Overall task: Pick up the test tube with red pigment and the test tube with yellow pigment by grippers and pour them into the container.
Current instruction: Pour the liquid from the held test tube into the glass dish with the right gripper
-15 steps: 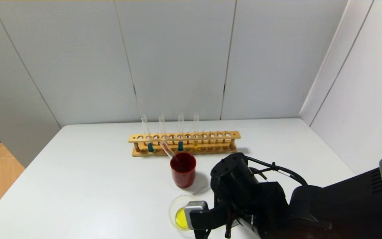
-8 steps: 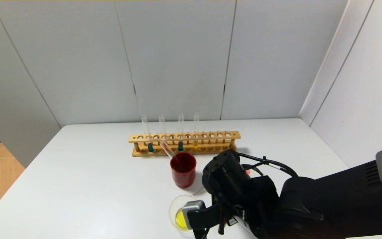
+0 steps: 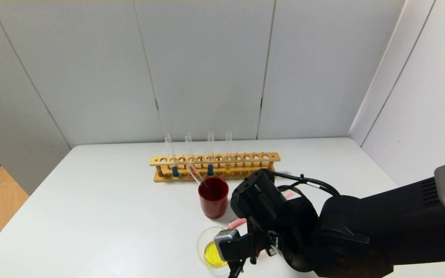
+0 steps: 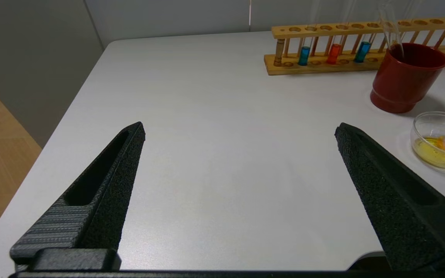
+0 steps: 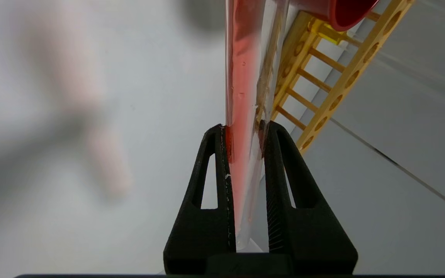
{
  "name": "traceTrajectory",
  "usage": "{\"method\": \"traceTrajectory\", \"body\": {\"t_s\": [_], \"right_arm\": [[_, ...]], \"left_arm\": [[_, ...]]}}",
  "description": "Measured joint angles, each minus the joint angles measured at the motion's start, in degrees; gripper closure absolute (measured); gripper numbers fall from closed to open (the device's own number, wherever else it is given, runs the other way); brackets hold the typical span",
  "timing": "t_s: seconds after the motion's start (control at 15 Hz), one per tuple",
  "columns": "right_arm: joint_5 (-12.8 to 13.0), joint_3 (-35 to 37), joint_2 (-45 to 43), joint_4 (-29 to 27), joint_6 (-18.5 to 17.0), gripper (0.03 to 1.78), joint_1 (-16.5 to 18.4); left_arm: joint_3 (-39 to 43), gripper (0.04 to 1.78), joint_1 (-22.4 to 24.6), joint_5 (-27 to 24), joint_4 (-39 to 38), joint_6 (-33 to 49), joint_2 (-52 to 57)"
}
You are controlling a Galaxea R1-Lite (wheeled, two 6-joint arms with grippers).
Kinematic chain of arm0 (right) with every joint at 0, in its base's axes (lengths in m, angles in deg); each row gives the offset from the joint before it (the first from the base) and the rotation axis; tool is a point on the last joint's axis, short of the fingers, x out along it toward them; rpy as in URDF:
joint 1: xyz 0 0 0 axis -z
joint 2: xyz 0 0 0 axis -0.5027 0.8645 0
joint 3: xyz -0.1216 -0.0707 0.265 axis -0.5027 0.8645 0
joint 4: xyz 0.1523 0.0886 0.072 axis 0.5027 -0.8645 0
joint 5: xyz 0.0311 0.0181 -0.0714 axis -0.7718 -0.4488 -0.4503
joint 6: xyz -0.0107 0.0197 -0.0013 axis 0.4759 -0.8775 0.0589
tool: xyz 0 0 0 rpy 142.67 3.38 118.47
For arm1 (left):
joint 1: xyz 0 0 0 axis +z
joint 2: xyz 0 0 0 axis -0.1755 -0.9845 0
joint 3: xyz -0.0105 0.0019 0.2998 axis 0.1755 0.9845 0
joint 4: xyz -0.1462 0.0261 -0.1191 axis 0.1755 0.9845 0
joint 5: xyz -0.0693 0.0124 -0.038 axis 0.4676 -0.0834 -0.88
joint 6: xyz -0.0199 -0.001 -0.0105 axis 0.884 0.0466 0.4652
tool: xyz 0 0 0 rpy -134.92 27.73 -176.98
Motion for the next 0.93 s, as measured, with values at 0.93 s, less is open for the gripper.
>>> {"method": "traceTrajectory", "body": {"t_s": [0.93], "right_arm": [[2.21,-6.34,1.83,-4.27,2.76,1.49,-0.87]], "left_arm": [[0.00,0.08,0.00,0.00,0.00,0.00,0.00]]}}
